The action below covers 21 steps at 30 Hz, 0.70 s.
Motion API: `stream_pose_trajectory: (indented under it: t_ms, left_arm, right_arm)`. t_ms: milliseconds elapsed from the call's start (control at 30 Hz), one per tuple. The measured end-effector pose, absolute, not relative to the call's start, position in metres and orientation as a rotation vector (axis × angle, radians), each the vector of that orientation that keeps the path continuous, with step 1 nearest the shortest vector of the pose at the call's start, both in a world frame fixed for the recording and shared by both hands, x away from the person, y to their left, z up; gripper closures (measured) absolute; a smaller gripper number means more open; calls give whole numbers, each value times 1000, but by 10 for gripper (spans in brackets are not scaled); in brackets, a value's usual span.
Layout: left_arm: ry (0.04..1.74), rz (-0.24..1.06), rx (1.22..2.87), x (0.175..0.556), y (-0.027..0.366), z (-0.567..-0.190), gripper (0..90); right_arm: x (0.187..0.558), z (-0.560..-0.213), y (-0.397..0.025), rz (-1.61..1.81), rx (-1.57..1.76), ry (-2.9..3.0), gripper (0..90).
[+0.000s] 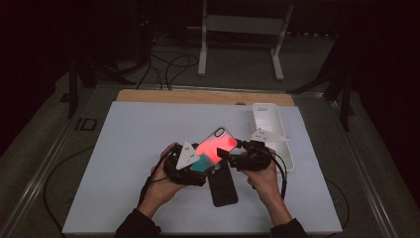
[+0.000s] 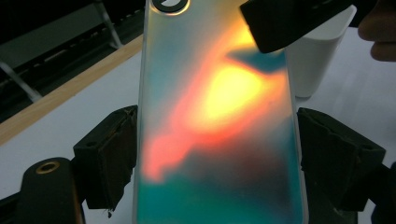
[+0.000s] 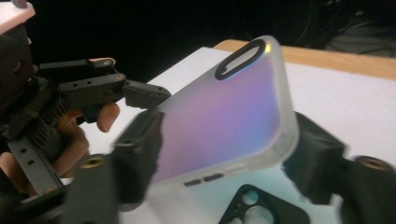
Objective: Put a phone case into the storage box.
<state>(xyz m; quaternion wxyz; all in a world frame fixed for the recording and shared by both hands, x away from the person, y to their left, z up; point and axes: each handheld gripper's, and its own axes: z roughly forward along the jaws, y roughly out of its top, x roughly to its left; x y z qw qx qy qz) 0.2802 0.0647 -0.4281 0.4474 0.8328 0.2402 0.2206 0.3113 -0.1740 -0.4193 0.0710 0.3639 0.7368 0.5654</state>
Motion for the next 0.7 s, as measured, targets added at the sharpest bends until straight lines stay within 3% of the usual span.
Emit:
stream_pose_trajectory:
  t_ms: [533, 700]
  left_arm:
    - [601, 535, 2058, 280, 58, -431, 172]
    - [608, 544, 2068, 280, 56, -433, 173]
  right_arm:
    - [312, -416, -163, 1772, 1141, 2297, 756]
    - [312, -416, -161, 1780, 1141, 2313, 800]
